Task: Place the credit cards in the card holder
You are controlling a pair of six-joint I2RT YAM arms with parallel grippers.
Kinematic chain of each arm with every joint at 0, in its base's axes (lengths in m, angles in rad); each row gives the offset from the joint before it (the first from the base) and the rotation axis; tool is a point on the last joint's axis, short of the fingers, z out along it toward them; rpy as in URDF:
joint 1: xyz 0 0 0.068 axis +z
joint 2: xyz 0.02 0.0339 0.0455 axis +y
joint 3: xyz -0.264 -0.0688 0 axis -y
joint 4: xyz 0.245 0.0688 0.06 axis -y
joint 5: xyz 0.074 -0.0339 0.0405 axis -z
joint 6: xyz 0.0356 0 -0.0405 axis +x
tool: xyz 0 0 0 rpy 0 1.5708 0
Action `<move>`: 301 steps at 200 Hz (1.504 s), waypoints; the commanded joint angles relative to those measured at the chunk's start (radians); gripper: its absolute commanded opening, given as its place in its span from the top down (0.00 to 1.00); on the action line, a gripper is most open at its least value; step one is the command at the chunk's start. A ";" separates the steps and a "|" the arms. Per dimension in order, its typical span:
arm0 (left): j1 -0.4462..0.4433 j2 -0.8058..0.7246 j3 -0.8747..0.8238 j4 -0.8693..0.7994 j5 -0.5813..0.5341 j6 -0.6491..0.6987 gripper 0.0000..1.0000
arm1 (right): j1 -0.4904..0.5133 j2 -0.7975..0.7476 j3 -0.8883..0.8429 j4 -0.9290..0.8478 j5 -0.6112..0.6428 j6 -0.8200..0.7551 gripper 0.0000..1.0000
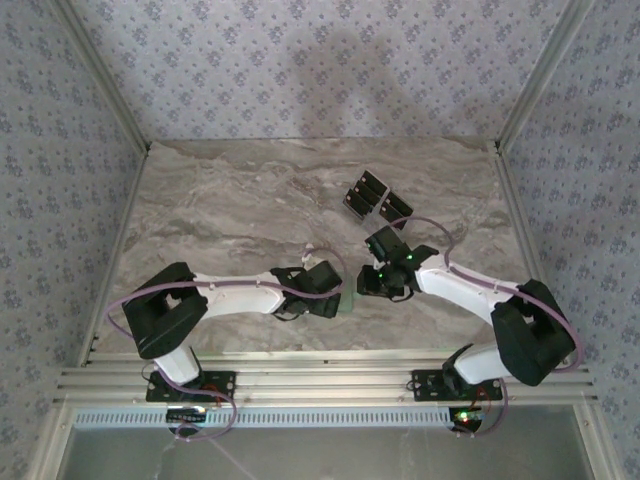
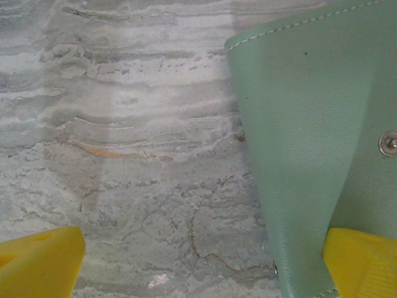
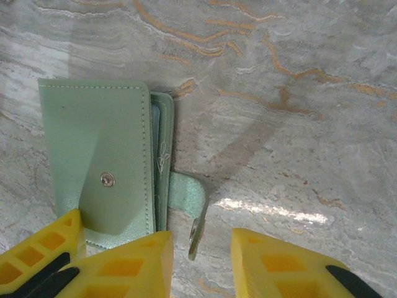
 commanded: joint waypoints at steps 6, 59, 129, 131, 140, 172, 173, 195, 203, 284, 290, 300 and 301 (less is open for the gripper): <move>0.009 0.044 -0.008 -0.011 -0.014 -0.002 0.00 | 0.009 -0.033 0.016 -0.023 0.004 0.007 0.67; 0.008 0.041 -0.015 -0.006 -0.013 -0.003 0.00 | 0.009 -0.004 0.014 -0.018 0.009 0.003 0.70; 0.010 0.039 -0.024 0.000 -0.013 -0.006 0.00 | 0.008 0.009 0.009 -0.011 0.006 -0.001 0.81; 0.010 0.039 -0.025 0.000 -0.013 -0.006 0.00 | 0.008 0.011 0.009 -0.010 0.005 -0.002 0.81; 0.011 0.039 -0.025 0.002 -0.013 -0.006 0.00 | 0.006 0.013 0.008 -0.008 0.003 -0.002 0.83; 0.012 0.039 -0.025 0.003 -0.013 -0.006 0.00 | 0.006 0.021 0.006 -0.004 -0.001 -0.004 0.90; 0.012 0.039 -0.025 0.003 -0.013 -0.006 0.00 | 0.007 0.021 0.006 -0.005 -0.002 -0.004 0.90; 0.011 0.039 -0.026 0.003 -0.013 -0.006 0.00 | 0.004 0.019 0.011 -0.007 -0.003 -0.005 0.94; 0.012 0.040 -0.025 0.003 -0.013 -0.006 0.00 | 0.005 0.016 0.014 -0.008 -0.003 -0.005 0.95; 0.012 0.037 -0.034 0.013 -0.012 -0.007 0.00 | -0.002 -0.009 0.027 -0.010 -0.014 -0.006 1.00; 0.012 0.037 -0.035 0.013 -0.011 -0.007 0.00 | -0.001 -0.012 0.028 -0.003 -0.022 -0.005 1.00; 0.012 0.035 -0.036 0.014 -0.011 -0.008 0.00 | -0.001 -0.016 0.032 0.004 -0.036 -0.005 1.00; 0.011 0.035 -0.037 0.014 -0.011 -0.007 0.00 | -0.002 -0.016 0.033 0.005 -0.037 -0.006 1.00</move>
